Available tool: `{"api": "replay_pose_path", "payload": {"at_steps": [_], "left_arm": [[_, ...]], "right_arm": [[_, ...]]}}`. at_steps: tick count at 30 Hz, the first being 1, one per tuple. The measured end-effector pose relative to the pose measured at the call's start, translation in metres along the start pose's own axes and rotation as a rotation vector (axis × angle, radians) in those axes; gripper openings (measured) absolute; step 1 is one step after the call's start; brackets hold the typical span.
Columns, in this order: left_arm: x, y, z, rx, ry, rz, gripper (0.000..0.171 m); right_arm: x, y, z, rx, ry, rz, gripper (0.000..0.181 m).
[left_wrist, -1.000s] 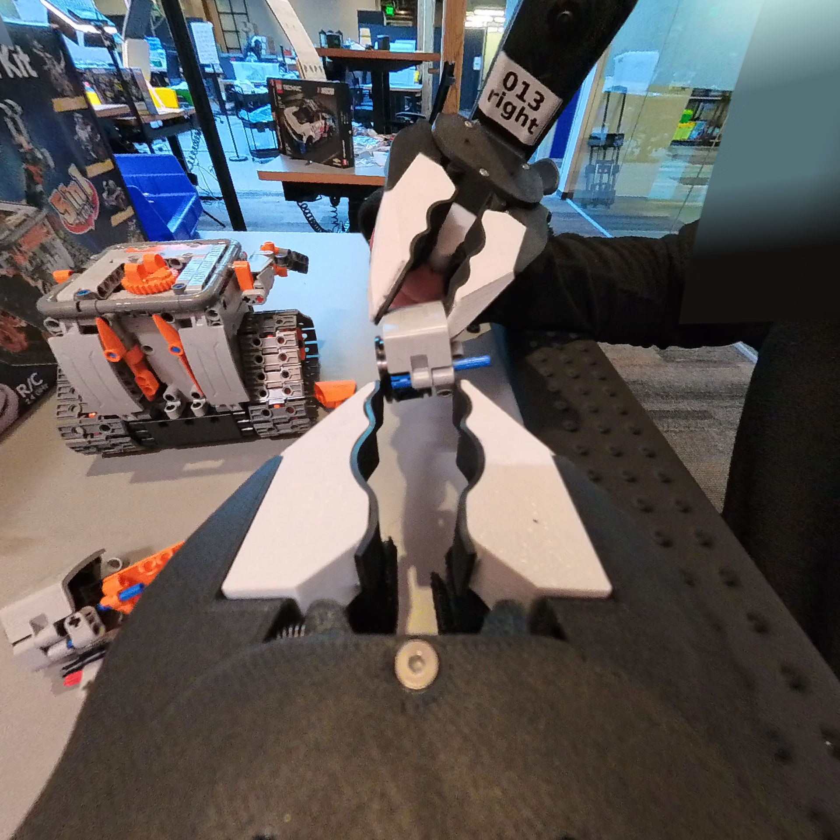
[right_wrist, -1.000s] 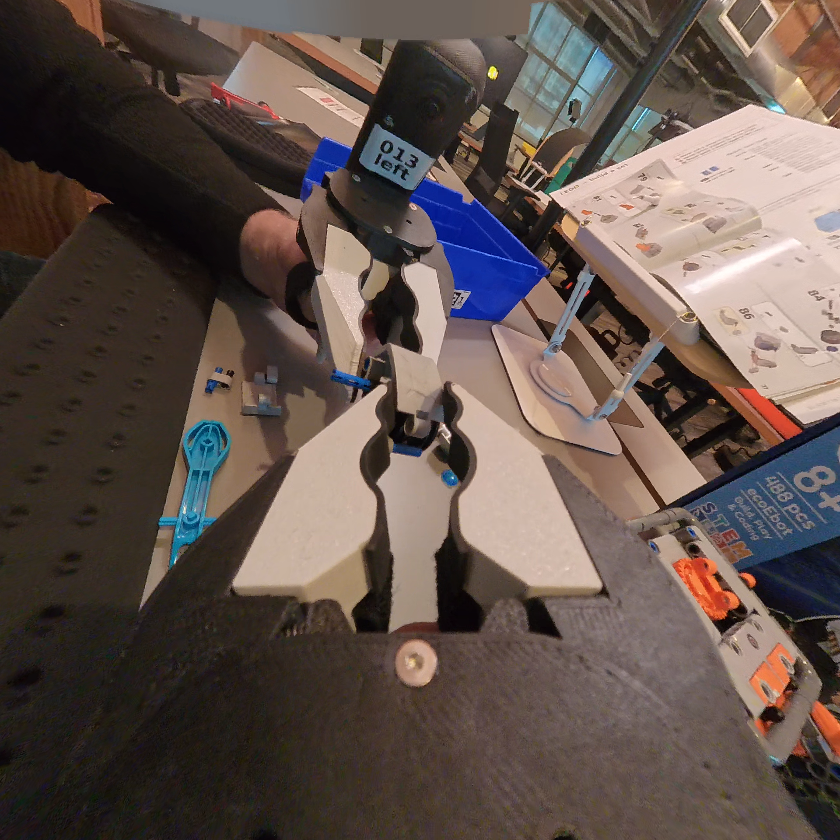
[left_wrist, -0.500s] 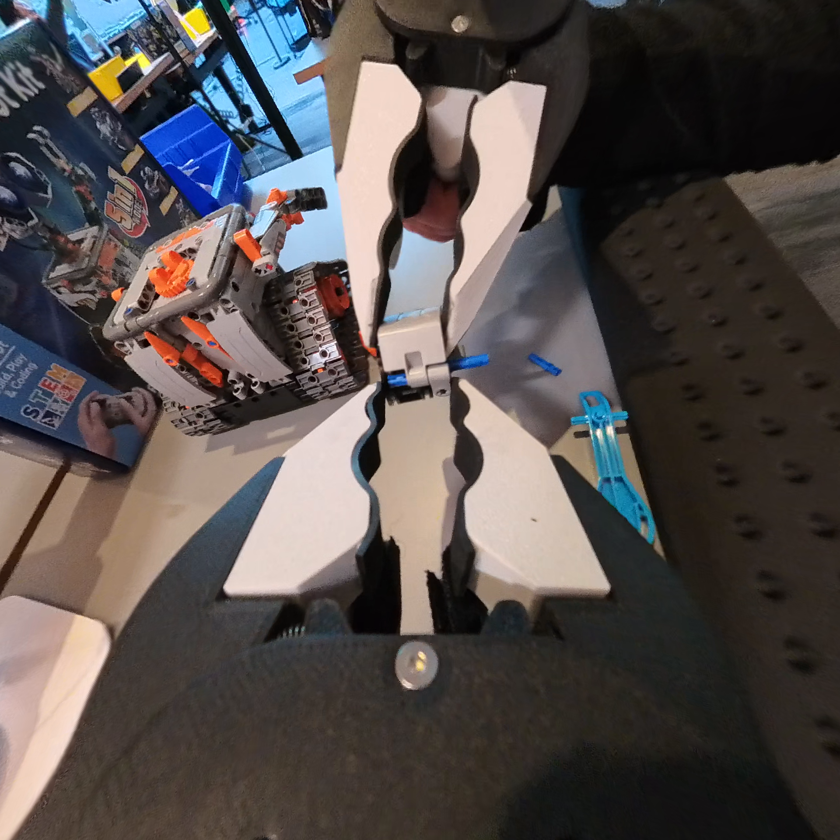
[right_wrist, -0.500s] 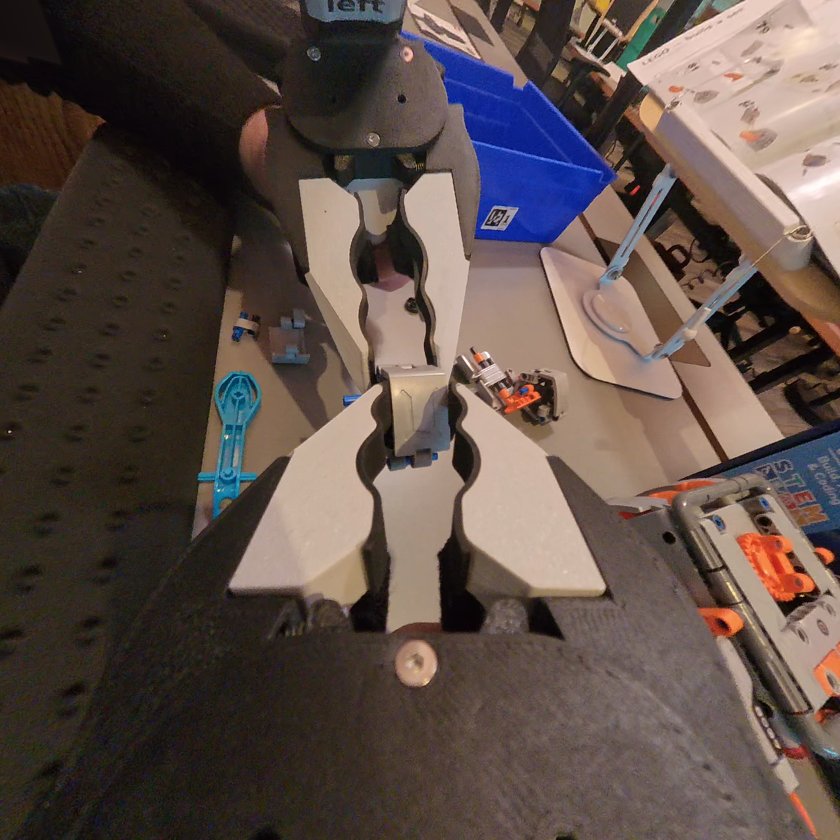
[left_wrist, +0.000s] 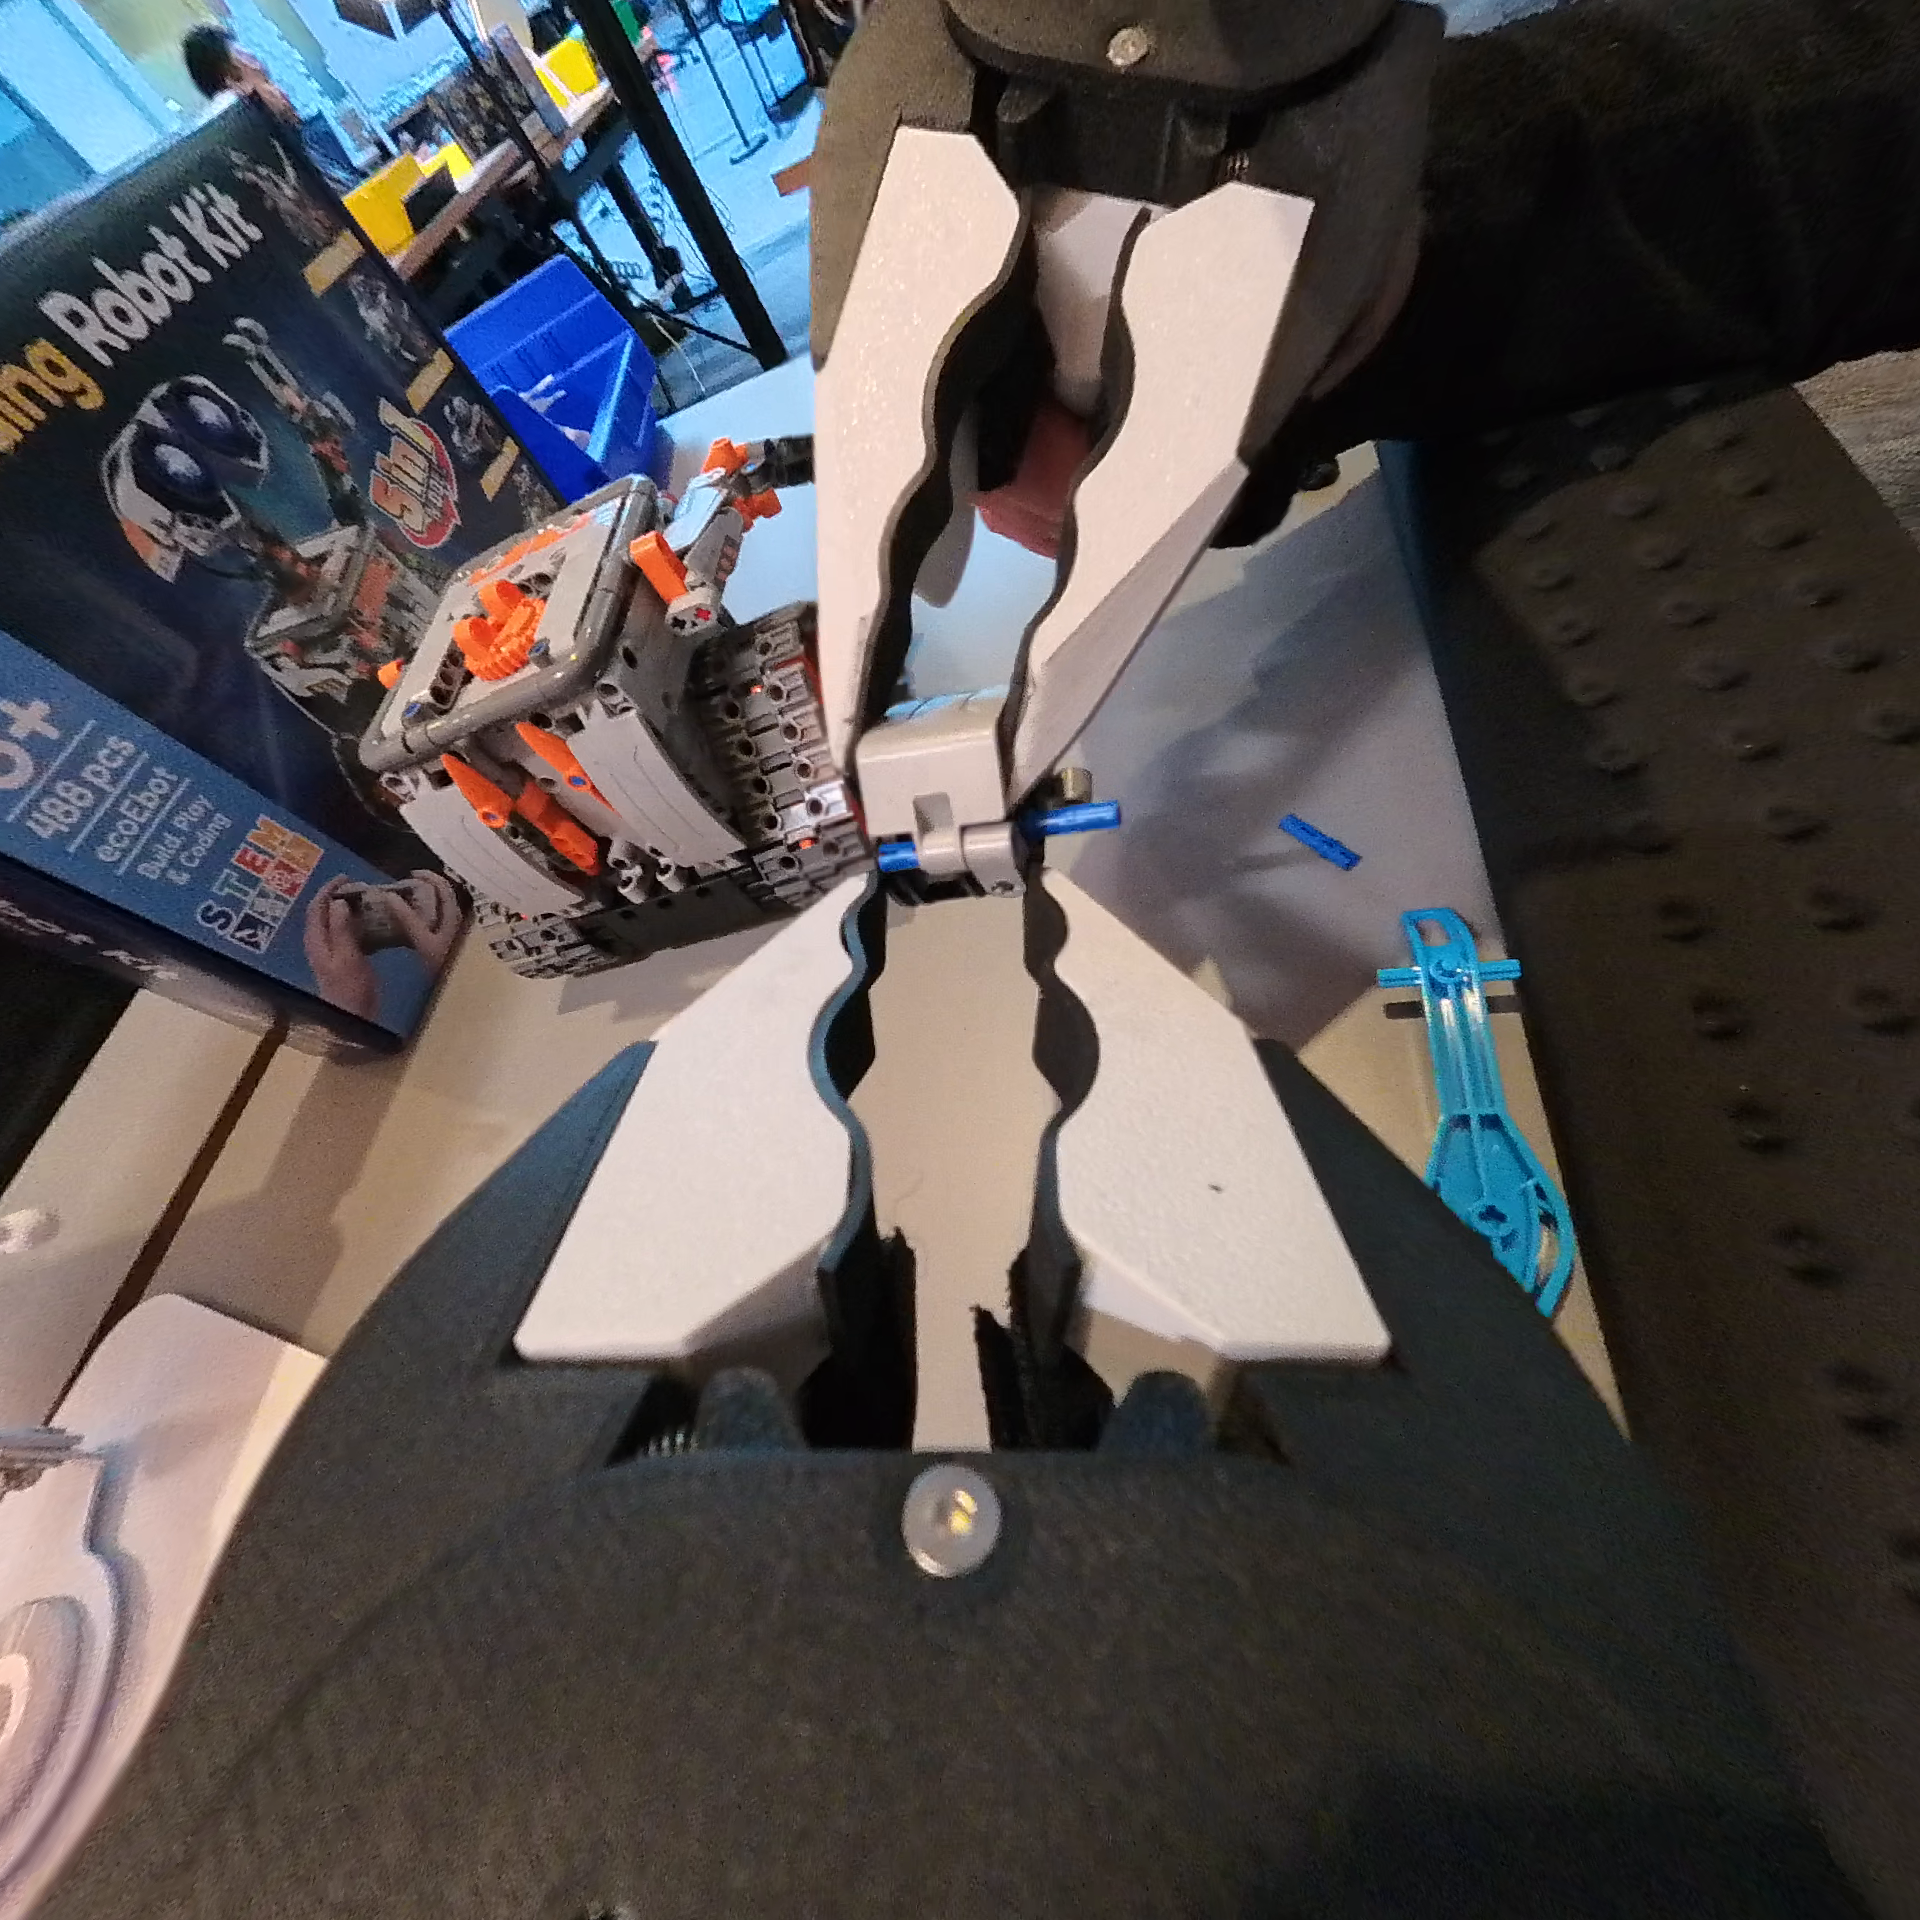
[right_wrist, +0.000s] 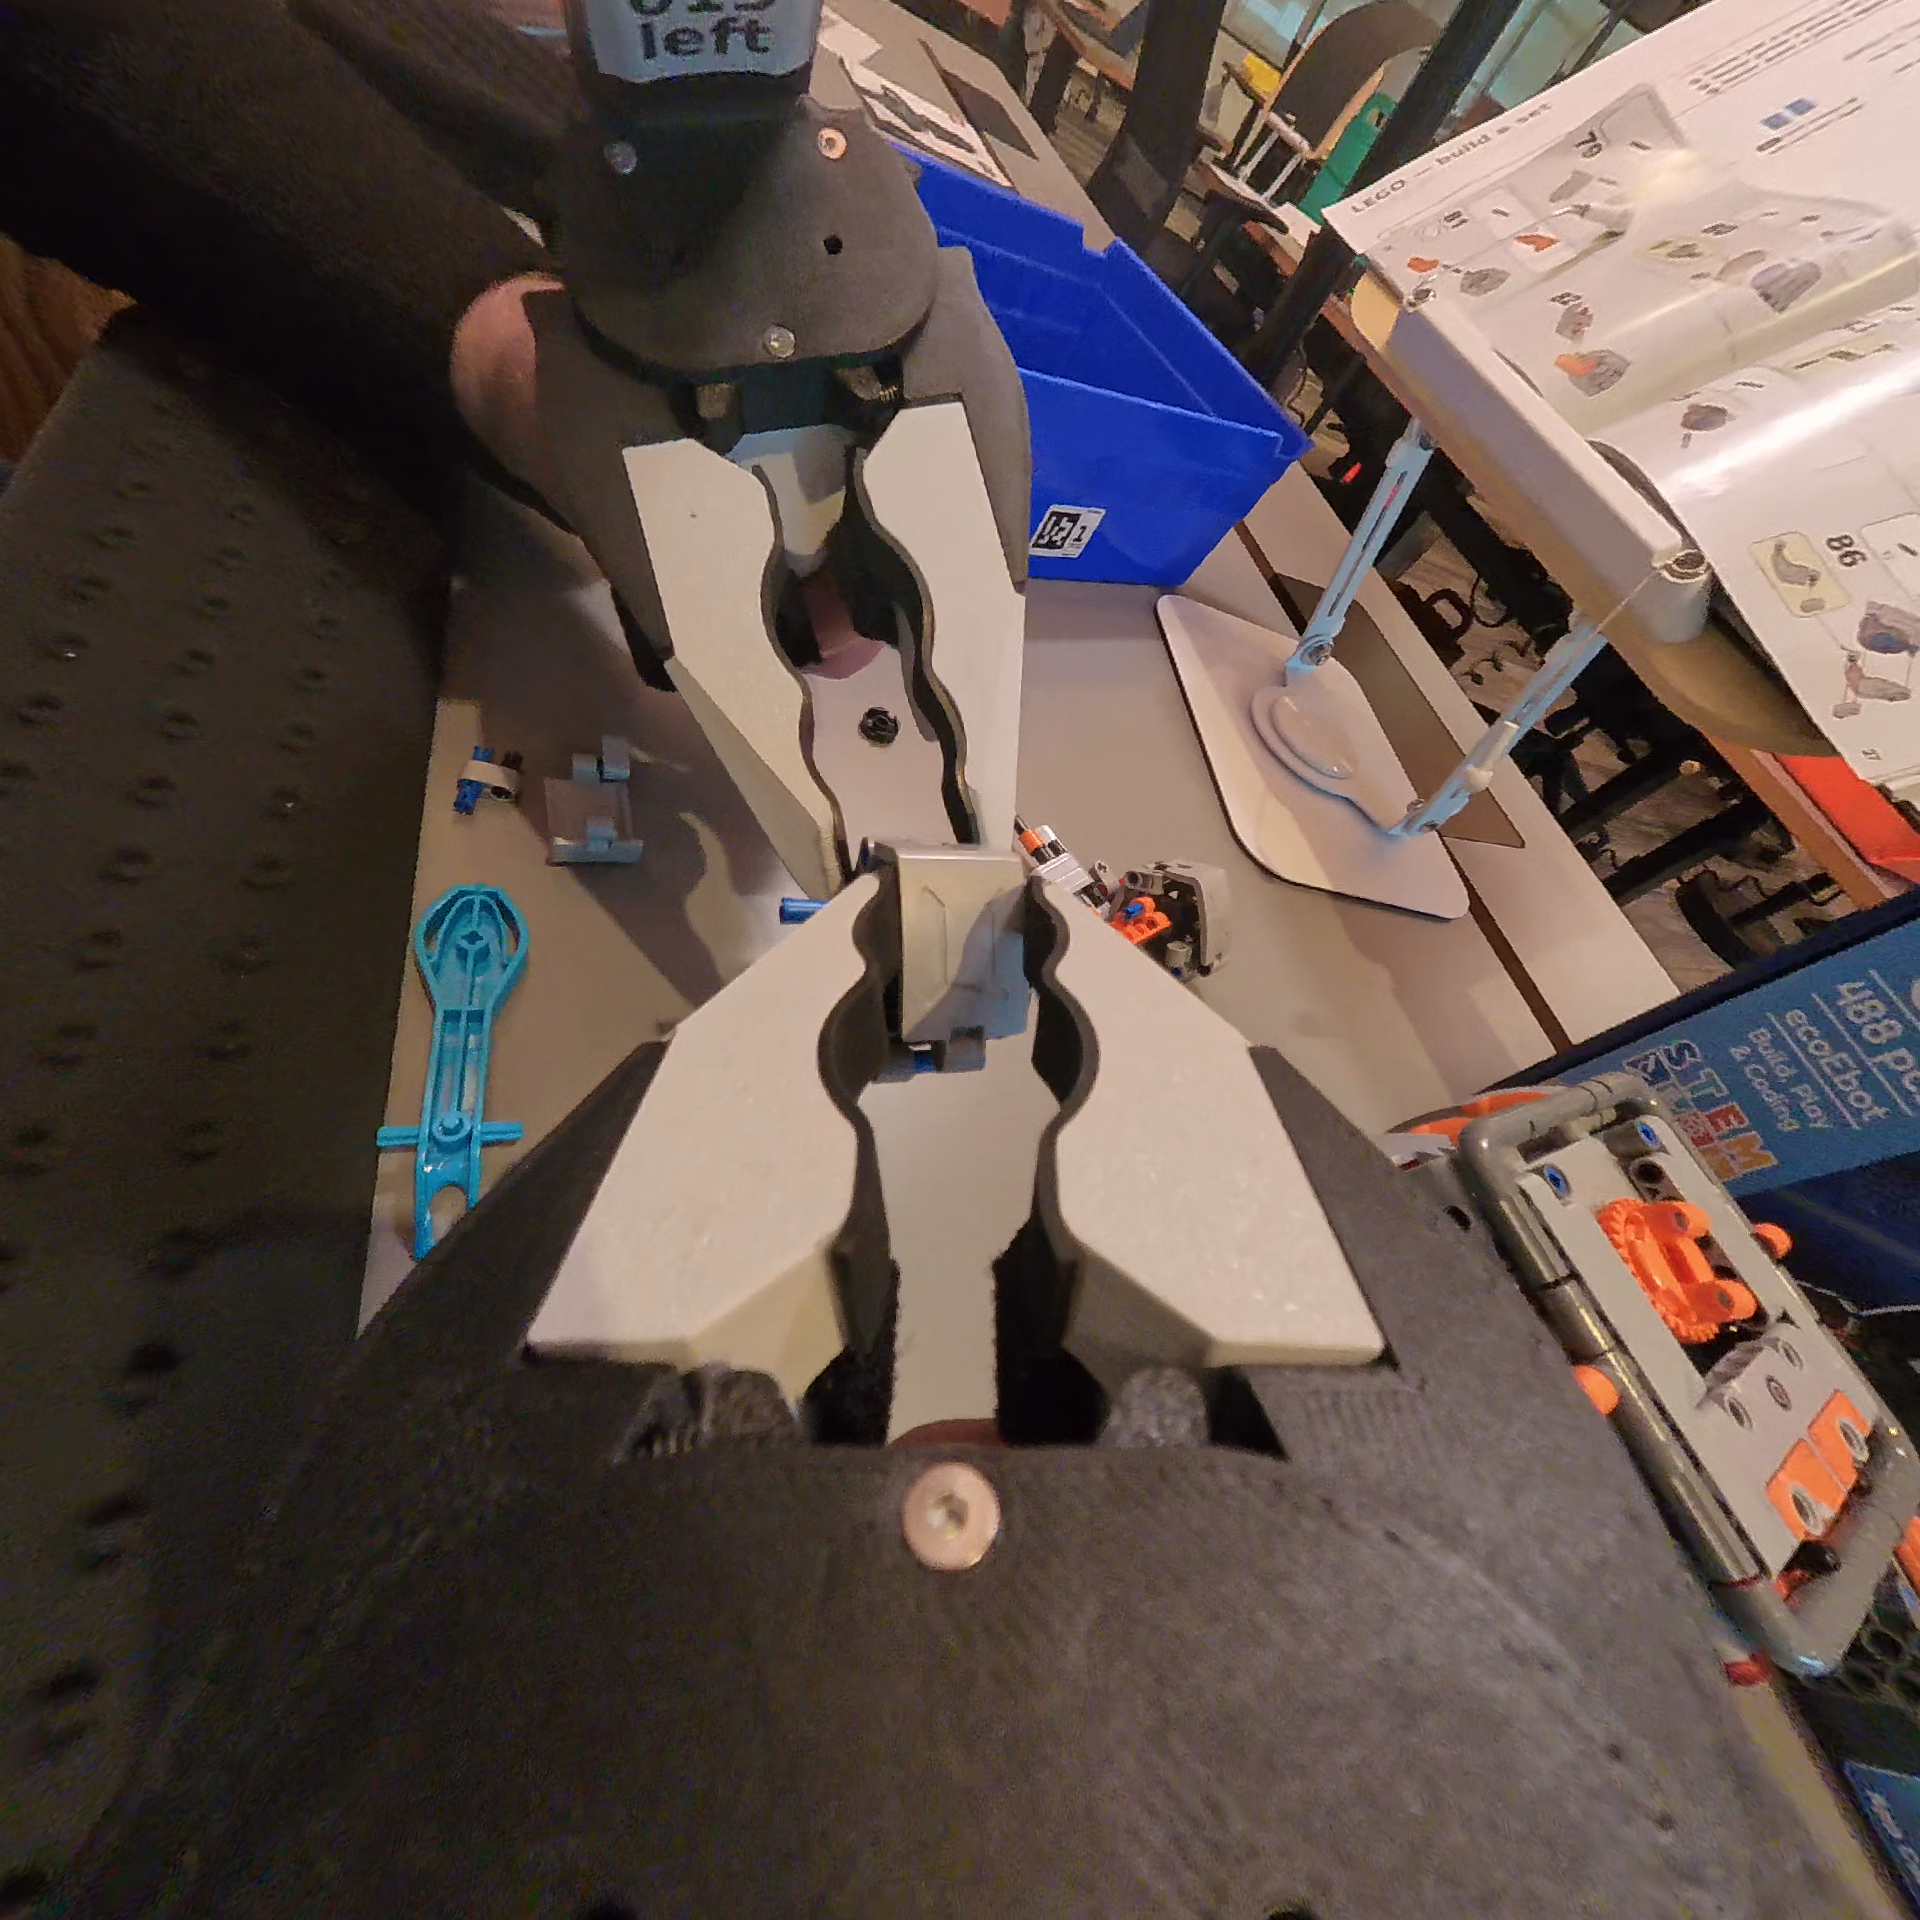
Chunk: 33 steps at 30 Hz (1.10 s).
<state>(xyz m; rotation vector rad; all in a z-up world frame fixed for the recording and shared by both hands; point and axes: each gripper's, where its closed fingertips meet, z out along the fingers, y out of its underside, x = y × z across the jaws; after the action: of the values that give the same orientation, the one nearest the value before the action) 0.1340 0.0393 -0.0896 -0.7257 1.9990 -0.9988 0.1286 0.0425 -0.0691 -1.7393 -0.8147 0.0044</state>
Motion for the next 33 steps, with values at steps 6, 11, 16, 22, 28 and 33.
{"api": "replay_pose_path", "payload": {"at_steps": [6, 11, 16, 22, 28, 33], "left_arm": [[0.005, 0.001, -0.001, -0.061, -0.046, 0.167, 0.021], [0.057, -0.029, 0.004, -0.027, 0.030, 0.411, 0.000], [0.020, -0.007, -0.003, -0.067, -0.022, 0.280, 0.000], [-0.002, -0.003, -0.015, -0.018, -0.067, 0.155, 0.023], [0.002, -0.004, -0.006, 0.008, -0.014, 0.083, 0.028], [0.004, -0.007, -0.007, 0.020, 0.002, 0.053, 0.025]], "right_arm": [[-0.003, 0.001, 0.000, -0.014, -0.021, 0.011, 0.021], [0.009, 0.023, 0.006, -0.122, 0.034, 0.018, 0.020], [0.008, 0.016, 0.008, -0.079, 0.023, 0.054, 0.020], [0.007, 0.011, 0.005, -0.034, 0.003, 0.054, 0.020], [0.000, 0.002, 0.002, 0.013, -0.032, 0.037, 0.021], [-0.003, 0.001, 0.002, 0.010, -0.036, 0.017, 0.020]]}}
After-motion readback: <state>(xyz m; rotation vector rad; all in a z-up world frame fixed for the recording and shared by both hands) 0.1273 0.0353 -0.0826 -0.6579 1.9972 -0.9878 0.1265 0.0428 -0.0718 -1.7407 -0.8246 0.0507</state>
